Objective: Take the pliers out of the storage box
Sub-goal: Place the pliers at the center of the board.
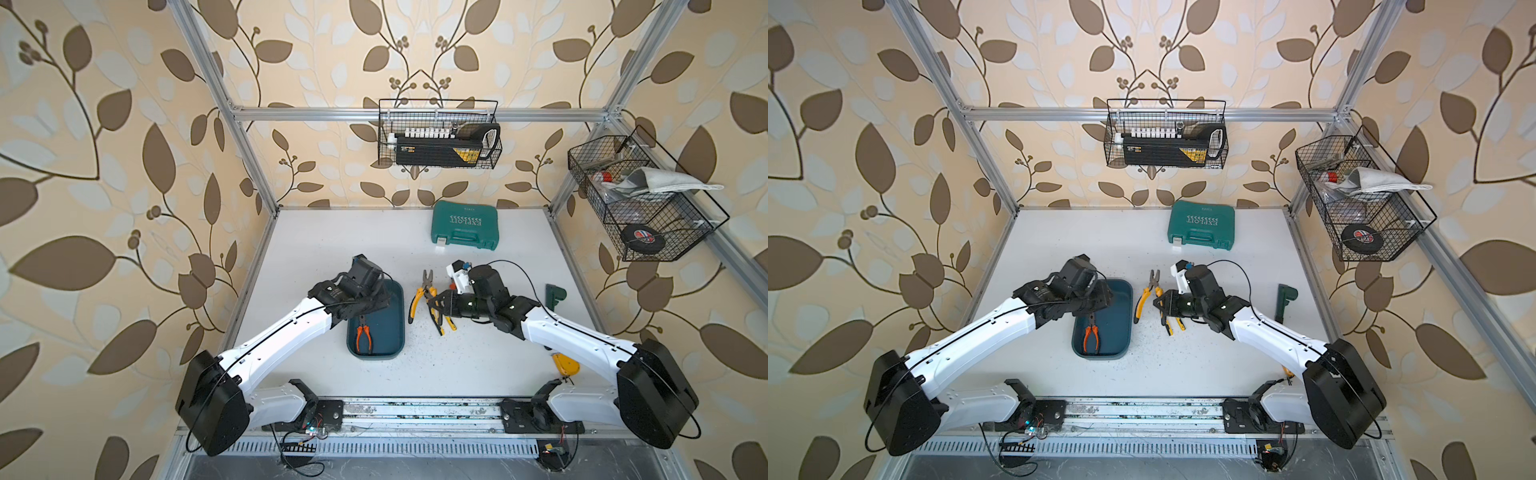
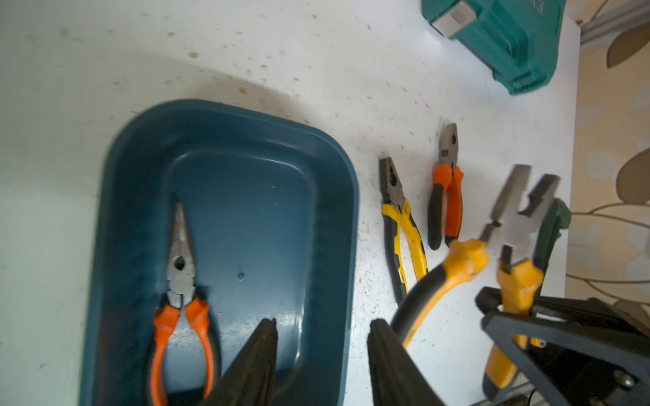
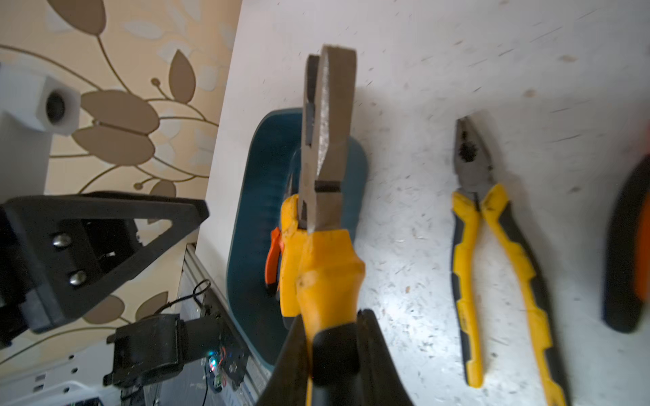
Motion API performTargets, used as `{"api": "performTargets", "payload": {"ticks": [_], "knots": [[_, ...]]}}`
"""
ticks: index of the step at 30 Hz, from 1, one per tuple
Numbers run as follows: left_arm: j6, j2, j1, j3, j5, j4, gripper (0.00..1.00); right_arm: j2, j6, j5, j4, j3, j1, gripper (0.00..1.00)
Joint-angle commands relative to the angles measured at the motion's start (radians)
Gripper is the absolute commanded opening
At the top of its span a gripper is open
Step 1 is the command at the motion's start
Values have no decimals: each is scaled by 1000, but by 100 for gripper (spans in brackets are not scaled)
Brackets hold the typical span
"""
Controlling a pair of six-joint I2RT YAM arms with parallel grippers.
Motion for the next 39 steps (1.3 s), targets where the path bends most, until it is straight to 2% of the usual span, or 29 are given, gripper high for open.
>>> {"api": "performTargets", "payload": {"ticks": [1, 8, 14, 20, 29, 39], "knots": [[7, -30, 18, -29, 63, 3, 46, -5, -44, -43, -14, 36, -64, 0], [-5, 2, 18, -46, 100, 17, 44, 207, -43, -74, 30, 155, -138, 0], [-4, -22, 17, -64, 91, 11, 43, 439, -56, -45, -8, 358, -142, 0], [3, -60, 18, -77, 67, -14, 44, 641, -57, -67, -55, 566, -142, 0], [16, -85, 19, -102, 46, -22, 44, 830, -97, -56, -204, 817, -143, 0], [10, -85, 20, -118, 53, -10, 43, 923, -154, -33, -287, 915, -145, 0]]}}
